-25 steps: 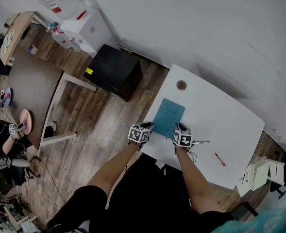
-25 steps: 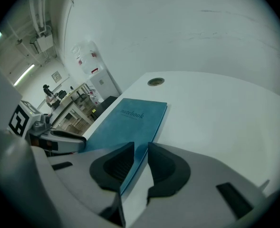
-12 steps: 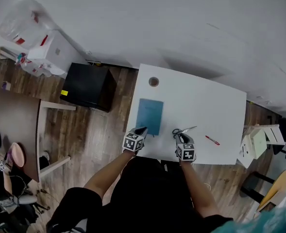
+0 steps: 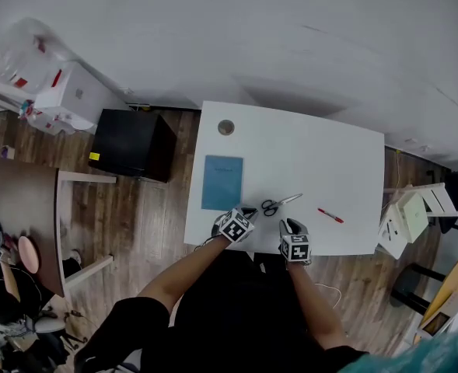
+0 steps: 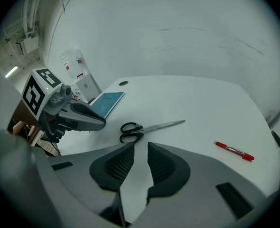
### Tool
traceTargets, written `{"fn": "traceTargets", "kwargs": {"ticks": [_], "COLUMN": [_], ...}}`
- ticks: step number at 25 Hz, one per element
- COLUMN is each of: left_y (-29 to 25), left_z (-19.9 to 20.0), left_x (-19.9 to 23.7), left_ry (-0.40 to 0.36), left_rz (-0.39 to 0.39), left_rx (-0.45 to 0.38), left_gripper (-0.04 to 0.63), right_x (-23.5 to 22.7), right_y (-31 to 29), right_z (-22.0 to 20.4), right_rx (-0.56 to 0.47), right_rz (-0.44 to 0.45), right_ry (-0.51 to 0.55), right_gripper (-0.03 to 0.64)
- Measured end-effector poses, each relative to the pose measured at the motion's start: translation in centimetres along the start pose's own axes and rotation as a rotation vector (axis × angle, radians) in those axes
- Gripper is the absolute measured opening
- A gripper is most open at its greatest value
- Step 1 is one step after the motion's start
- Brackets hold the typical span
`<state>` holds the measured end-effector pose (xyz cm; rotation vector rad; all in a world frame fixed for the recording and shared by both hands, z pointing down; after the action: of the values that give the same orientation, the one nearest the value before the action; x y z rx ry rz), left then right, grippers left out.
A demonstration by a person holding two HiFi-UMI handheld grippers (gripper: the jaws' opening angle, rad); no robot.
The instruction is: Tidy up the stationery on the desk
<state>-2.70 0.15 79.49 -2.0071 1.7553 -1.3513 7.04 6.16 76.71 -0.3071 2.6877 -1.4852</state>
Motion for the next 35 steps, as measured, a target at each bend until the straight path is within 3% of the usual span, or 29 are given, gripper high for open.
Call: {"fn": "traceTargets", "kwargs": {"ticks": [3,10,13,23,28,32,35], "left_y": [-2.1,-4.7,-5.5,-7.0,-6.9,-6.9,-6.9], "left_z": [0.9,1.7,1.8,1.0,1.4,1.2,1.5], "left_x": [-0.4,-0.5,-0.4,0.4,0.5,0.5,0.4], "left_ry": [-0.058,-0.090,-0.138,-0.078,-0.106,-0.025,0.091], "left_rz": [-0.017,-0.009,0.026,0.130,0.193,0.192,0.177], "left_rx": [0.068,0.151,0.210,0.337,0.407,0.360,0.238], "left_gripper": [0.022,0.107,0.109,0.109,0.092,0.089,0.086], "right_x": [-1.5,-5.3,-6.0,-9.9,-11.3,-11.8,-11.9], "right_y": [0.0,-0.7,-1.2,-2.4,-2.9,-3.0,-3.0], "right_z": [-0.1,1.3,2.0,2.9,3.0,2.9,3.1], "right_rx": [-0.011,-0.051,-0.069,-0.092,-0.091,-0.091,-0.095], "right_rz": [0.010,0.039,0.069,0.127,0.144,0.162,0.174], "right_ry": [0.005,-0.012,-0.005,-0.030,-0.040,-0.032,-0.025], "right_gripper": [0.097,0.097,0.097,0.097,0.097,0.097,0.097]}}
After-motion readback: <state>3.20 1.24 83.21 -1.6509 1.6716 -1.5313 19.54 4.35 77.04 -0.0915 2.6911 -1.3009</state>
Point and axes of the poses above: the fingertips, and each gripper's own axes: y backward along the fingers, x to its left, z out of its top, the point moved 1 cm from there along y, backward along the fingers, and after that the axes turned 14 degrees about -z, right-handed, at the moved point
